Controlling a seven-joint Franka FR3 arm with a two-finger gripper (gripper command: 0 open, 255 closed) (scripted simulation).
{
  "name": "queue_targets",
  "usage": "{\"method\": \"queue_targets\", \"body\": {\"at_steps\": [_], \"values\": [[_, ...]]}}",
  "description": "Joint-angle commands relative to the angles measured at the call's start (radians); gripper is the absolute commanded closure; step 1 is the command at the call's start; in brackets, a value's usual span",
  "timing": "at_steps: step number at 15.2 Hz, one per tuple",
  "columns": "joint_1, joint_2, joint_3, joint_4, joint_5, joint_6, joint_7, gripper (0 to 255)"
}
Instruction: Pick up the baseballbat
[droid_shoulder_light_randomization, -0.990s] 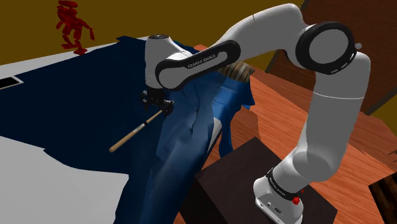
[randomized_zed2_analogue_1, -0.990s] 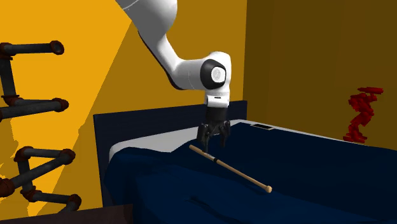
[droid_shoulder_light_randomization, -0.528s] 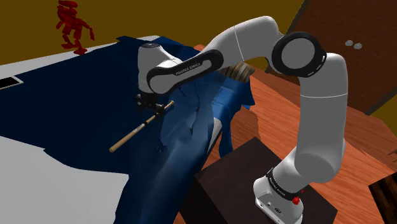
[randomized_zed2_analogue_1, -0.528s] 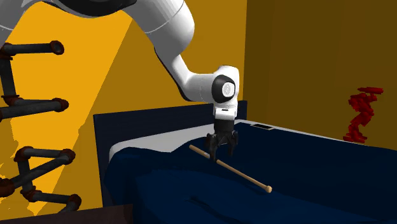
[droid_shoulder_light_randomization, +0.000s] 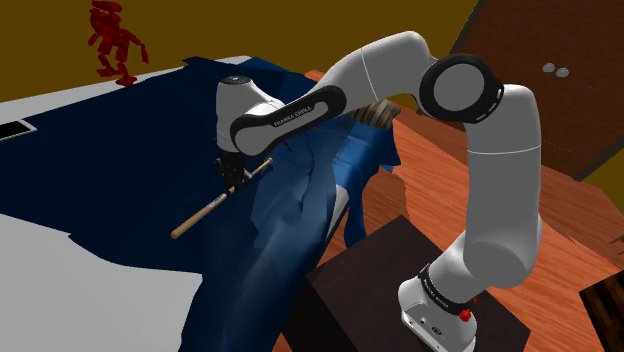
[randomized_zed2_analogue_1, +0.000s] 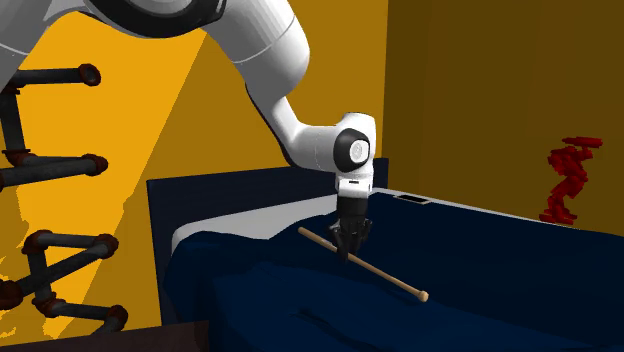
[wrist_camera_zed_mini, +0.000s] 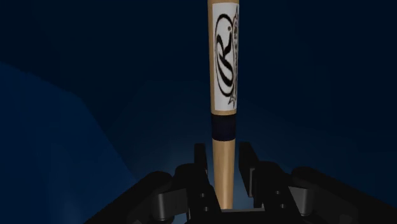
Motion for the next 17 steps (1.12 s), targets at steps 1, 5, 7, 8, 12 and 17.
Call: {"method": "queue_targets", "body": {"at_steps": [1,5,7,8,12,17], "values": [[0.001,0.004,-0.001,-0.002,0.000,-0.004,0.000,255],[0.000,0.004,-0.001,0.000,0.001,-0.006,-0.002,255],[0.000,0.004,-0.001,-0.004,0.000,-0.002,0.000,255],[-0.003,-0.005,0.002,-0.004,0.004,-0.011,-0.002,255],[-0.012,-0.038,0.015,0.000,0.021,-0.046,-0.012,255],[-0.021,-0.078,0.030,0.010,0.042,-0.093,-0.023,255]]}}
